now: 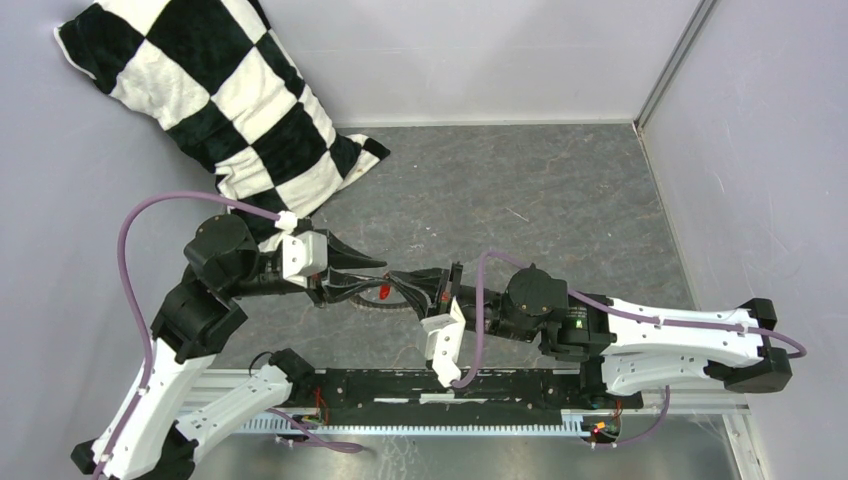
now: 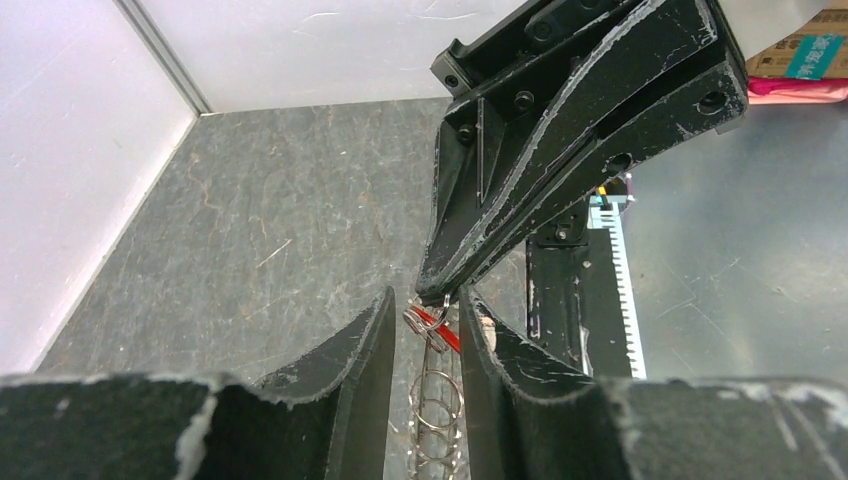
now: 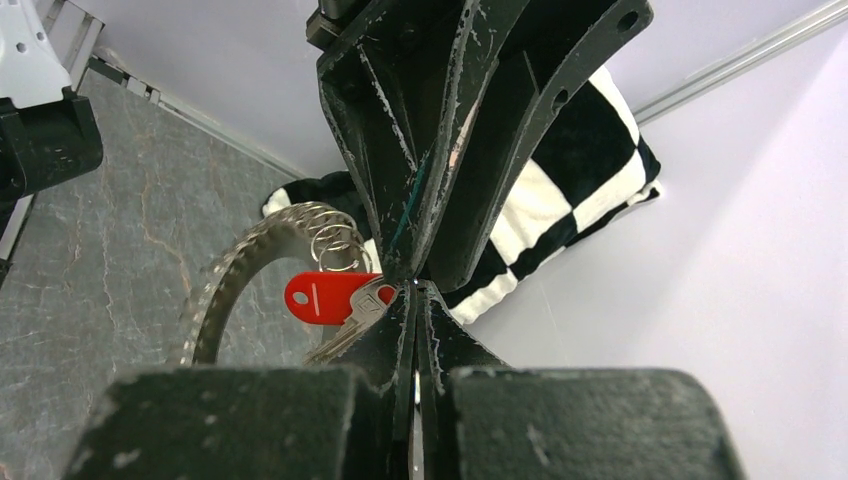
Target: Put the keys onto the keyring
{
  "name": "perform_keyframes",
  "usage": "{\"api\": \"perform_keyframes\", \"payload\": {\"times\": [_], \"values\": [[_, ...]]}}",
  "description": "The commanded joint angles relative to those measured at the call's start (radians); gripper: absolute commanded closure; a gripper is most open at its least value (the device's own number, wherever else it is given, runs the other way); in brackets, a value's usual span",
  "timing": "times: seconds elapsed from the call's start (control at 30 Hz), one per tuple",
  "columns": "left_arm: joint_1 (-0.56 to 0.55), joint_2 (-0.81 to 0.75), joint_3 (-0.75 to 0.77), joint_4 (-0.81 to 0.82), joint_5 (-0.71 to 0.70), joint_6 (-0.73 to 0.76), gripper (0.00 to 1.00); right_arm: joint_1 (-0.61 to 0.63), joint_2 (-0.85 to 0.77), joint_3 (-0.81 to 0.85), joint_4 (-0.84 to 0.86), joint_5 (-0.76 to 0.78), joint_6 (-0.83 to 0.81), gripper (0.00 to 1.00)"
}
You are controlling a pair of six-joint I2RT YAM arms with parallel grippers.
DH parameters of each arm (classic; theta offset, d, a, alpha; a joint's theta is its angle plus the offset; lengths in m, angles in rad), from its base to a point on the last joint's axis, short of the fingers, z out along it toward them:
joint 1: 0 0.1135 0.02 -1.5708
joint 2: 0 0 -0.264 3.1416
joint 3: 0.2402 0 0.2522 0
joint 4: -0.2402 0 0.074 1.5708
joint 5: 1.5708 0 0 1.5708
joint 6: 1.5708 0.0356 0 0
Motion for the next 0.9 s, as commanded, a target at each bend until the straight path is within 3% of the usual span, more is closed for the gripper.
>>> {"api": "perform_keyframes", "payload": {"times": [0.0, 0.23, 0.5, 0.87], "values": [[0.007, -0.017, 0.001, -0.015, -0.053, -0.006, 0.63, -0.004, -0.019, 0.052, 0.061, 0.031, 0.002, 0.99], [0.022, -0.039, 0.053, -0.056, -0.171, 0.064, 0.66, -0.009, -0.037, 0.026, 0.078, 0.024, 0.0, 0.99], [0.037, -0.04, 0.011, -0.058, -0.051, 0.026, 0.74, -0.01, -0.016, 0.055, 0.064, 0.029, 0.013, 0.99], [0.037, -0.007, 0.004, -0.048, -0.036, -0.004, 0.75, -0.013, -0.015, 0.053, 0.071, 0.042, 0.019, 0.99]]}}
